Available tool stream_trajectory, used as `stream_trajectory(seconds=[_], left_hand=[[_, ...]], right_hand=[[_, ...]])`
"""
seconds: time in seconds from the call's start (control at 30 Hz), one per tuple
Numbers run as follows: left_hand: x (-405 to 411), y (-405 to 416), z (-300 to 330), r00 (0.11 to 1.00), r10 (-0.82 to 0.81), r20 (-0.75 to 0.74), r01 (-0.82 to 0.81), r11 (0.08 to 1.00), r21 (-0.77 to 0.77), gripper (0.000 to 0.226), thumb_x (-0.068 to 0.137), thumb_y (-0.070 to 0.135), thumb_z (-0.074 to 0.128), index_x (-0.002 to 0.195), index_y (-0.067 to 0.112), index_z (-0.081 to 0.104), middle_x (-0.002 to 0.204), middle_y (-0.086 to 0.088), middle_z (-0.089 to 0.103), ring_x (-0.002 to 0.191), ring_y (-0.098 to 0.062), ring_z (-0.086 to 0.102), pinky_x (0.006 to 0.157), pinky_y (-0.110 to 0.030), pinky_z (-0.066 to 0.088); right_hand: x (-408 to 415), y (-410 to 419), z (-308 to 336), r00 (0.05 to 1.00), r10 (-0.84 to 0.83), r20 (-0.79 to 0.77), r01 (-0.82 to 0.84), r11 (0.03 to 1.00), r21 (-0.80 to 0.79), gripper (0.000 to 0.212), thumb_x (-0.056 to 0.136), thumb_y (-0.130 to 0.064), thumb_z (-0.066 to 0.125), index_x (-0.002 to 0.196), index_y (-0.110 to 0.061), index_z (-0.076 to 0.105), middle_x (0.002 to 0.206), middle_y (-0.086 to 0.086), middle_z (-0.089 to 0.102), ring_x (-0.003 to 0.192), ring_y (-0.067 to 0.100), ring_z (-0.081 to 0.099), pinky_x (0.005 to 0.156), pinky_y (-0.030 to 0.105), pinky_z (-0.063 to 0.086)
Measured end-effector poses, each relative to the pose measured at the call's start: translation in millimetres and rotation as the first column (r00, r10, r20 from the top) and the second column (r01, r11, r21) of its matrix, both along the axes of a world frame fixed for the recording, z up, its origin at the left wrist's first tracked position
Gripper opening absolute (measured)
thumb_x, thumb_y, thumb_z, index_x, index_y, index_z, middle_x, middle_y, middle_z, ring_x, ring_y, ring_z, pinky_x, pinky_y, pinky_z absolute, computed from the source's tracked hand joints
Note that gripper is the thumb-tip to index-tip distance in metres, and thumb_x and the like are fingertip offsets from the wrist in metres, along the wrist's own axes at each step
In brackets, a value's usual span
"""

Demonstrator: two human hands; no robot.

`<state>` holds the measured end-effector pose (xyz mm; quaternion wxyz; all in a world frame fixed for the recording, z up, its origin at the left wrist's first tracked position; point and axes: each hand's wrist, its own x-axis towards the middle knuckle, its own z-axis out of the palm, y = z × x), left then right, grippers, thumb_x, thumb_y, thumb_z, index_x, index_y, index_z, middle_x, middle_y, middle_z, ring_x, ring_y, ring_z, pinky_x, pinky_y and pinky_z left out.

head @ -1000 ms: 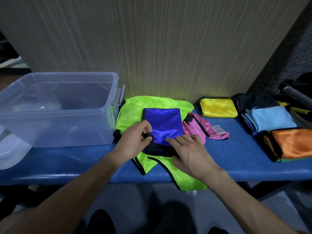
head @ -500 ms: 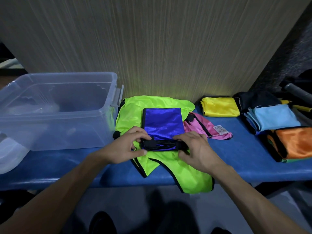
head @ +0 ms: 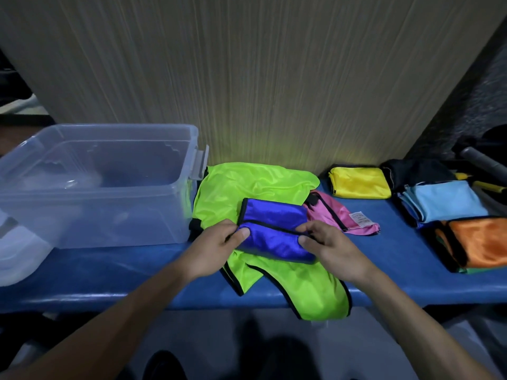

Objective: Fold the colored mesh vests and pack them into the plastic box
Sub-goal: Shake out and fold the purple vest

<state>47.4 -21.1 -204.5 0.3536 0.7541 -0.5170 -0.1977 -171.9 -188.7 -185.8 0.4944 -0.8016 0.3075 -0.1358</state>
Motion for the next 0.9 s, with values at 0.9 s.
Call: stream_trajectory(seconds=[0.9], left_hand=[[-2.4,-61.9,16.1,0.875,0.283,0.392,-0.407,0.868,0.283,0.057,0.108,0.051,0.016,0.083,0.015,0.052,0.088,-0.006,0.064,0.073,-0.022,0.050,0.069,-0.035,0.039]], right_hand=[[65.8,-18.6,-12.7,0.862,-0.411,-0.297,0.122,0.736,-0.666,0.033,0.108,-0.044,0.033,0.110,-0.015,0.049,0.090,0.011,0.071,0.083,0.034,0.070,0.069,0.041,0.056]])
